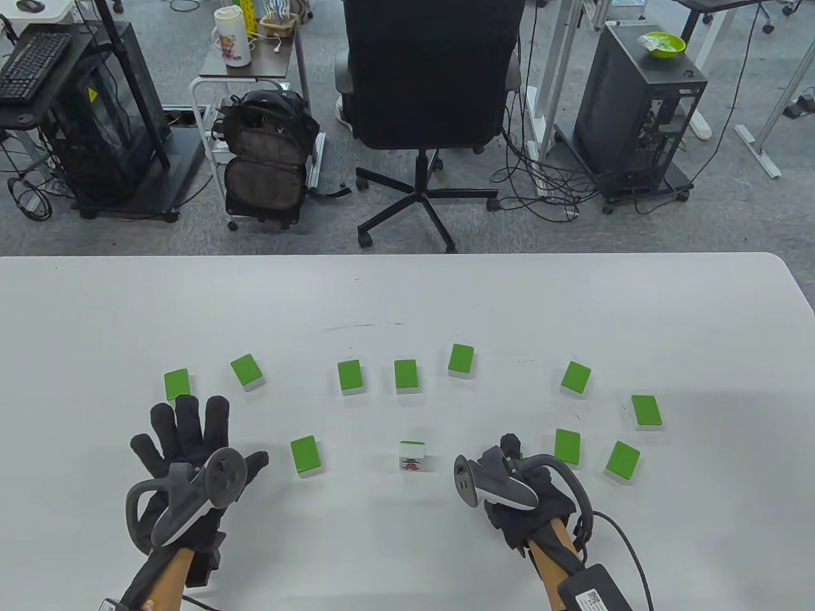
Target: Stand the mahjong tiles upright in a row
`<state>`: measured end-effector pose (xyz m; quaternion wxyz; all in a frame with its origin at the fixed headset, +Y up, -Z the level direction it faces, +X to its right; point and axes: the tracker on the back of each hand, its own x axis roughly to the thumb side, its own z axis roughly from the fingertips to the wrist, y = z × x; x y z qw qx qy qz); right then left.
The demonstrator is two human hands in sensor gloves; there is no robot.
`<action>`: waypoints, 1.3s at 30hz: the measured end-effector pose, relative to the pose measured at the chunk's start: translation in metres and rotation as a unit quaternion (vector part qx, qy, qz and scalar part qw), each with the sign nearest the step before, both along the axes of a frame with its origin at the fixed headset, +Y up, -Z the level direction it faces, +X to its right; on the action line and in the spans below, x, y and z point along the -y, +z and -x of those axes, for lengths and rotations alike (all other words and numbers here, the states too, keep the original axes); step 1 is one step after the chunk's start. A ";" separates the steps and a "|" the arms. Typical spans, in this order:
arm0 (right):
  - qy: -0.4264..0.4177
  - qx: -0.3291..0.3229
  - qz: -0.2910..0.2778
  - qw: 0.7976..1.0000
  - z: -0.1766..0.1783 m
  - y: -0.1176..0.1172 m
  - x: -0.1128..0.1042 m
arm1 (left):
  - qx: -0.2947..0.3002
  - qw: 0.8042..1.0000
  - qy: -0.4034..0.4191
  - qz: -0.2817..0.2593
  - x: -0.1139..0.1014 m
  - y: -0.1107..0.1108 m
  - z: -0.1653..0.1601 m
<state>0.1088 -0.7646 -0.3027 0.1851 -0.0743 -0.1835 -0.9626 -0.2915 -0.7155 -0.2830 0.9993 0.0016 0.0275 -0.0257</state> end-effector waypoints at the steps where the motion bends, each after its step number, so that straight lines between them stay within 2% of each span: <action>1: -0.001 0.001 -0.005 1.000 0.000 0.000 0.000 | -0.001 1.000 0.000 0.000 0.000 0.000 0.000; 11: -0.011 -0.006 -0.091 0.996 -0.001 -0.001 -0.002 | -0.001 1.000 0.001 0.002 0.000 0.000 0.000; 13: -0.013 -0.006 -0.094 0.996 -0.001 -0.001 -0.006 | -0.001 1.000 0.002 0.001 0.000 0.000 0.000; 22: -0.084 -0.001 -0.088 0.993 0.002 -0.001 -0.020 | 0.000 1.000 0.004 -0.002 0.000 0.000 0.000; 28: -0.133 -0.017 -0.063 0.989 0.015 -0.007 -0.031 | -0.002 1.000 0.005 -0.004 0.000 0.001 0.000; 34: -0.128 -0.039 -0.022 0.991 0.040 -0.022 -0.037 | -0.008 1.000 0.009 -0.006 -0.001 0.001 0.002; 39: -0.126 -0.041 -0.012 0.991 0.056 -0.034 -0.036 | -0.007 1.000 0.008 -0.001 0.001 0.000 0.002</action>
